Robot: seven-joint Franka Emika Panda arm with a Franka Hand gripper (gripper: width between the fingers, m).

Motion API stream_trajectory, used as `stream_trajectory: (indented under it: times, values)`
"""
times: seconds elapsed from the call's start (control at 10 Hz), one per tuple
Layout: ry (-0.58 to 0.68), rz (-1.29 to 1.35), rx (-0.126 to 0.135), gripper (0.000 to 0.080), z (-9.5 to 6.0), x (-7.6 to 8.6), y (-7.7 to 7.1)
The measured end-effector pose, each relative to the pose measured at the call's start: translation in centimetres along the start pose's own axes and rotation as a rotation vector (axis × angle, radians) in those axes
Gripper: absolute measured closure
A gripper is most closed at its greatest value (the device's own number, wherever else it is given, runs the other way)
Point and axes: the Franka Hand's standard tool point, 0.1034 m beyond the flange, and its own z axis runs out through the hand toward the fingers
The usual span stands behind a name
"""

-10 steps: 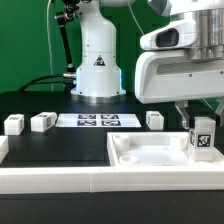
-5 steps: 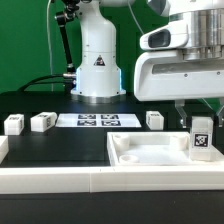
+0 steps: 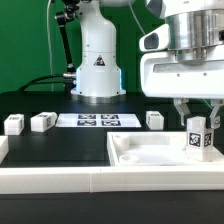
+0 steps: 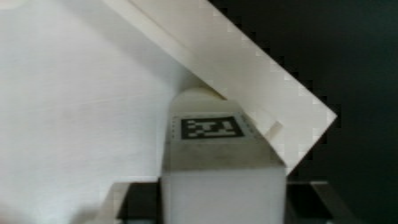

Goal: Assemble square table

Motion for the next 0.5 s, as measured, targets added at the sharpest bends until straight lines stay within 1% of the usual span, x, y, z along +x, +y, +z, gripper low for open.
stream_trajectory:
  times: [0.3, 0.5]
  values:
    - [-0.001, 0.31, -0.001, 0.0509, -0.03, -0.48, -0.29]
    - [-0.001, 0.428, 0.0, 0.0509, -0.04, -0.58, -0.38]
